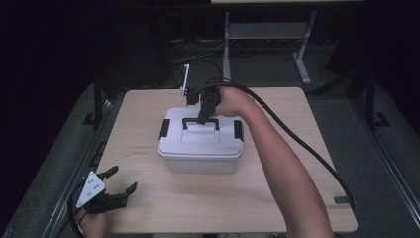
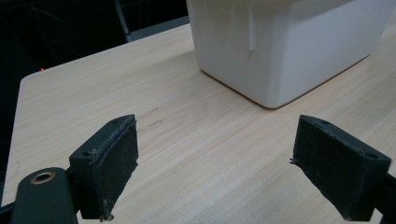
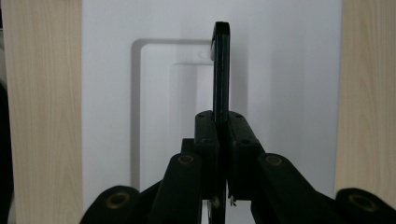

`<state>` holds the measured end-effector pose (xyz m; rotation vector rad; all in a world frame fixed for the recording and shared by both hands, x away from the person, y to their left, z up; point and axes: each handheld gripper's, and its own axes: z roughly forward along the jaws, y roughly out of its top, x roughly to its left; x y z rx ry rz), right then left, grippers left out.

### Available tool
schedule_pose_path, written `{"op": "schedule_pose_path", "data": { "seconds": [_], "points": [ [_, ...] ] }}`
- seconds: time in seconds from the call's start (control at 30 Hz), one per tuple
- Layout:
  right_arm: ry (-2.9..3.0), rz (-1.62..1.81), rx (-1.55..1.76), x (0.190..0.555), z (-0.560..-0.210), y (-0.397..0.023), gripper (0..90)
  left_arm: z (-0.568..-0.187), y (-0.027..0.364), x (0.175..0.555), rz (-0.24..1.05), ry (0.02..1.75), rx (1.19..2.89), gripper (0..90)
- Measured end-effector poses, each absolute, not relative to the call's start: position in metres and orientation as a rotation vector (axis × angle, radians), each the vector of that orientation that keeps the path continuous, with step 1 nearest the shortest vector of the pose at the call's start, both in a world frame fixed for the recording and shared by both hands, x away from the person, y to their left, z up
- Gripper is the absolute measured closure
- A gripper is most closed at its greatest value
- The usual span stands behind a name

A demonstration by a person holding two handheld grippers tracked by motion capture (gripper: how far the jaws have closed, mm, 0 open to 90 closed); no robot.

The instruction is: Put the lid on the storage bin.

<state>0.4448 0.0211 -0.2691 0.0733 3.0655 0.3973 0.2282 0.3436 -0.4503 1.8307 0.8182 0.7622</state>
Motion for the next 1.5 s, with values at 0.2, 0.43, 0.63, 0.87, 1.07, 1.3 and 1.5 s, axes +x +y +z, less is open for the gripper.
{"op": "schedule_pose_path", "data": {
  "seconds": [0.2,0.43,0.63,0.87,1.07,1.3,1.5],
  "points": [
    [3.064,0.403,0.083,0.444,-0.269,0.02,83.8,-0.45,0.343,0.228,0.765,0.818,1.832,13.5],
    [3.07,0.412,0.094,0.442,-0.269,0.019,82.4,-0.45,0.342,0.229,0.767,0.814,1.84,13.5],
    [3.078,0.431,0.097,0.441,-0.269,0.013,79.2,-0.45,0.341,0.229,0.766,0.817,1.836,13.5],
    [3.078,0.457,0.109,0.437,-0.267,0.006,76.2,-0.45,0.34,0.23,0.763,0.81,1.846,13.5],
    [3.079,0.498,0.111,0.434,-0.264,0.002,71.9,-0.45,0.339,0.231,0.76,0.806,1.848,13.5],
    [3.07,0.52,0.12,0.43,-0.256,-0.004,67.5,-0.45,0.339,0.231,0.758,0.806,1.85,13.5],
    [3.063,0.519,0.149,0.427,-0.253,-0.009,62.3,-0.45,0.34,0.23,0.763,0.803,1.852,13.5]
  ]
}}
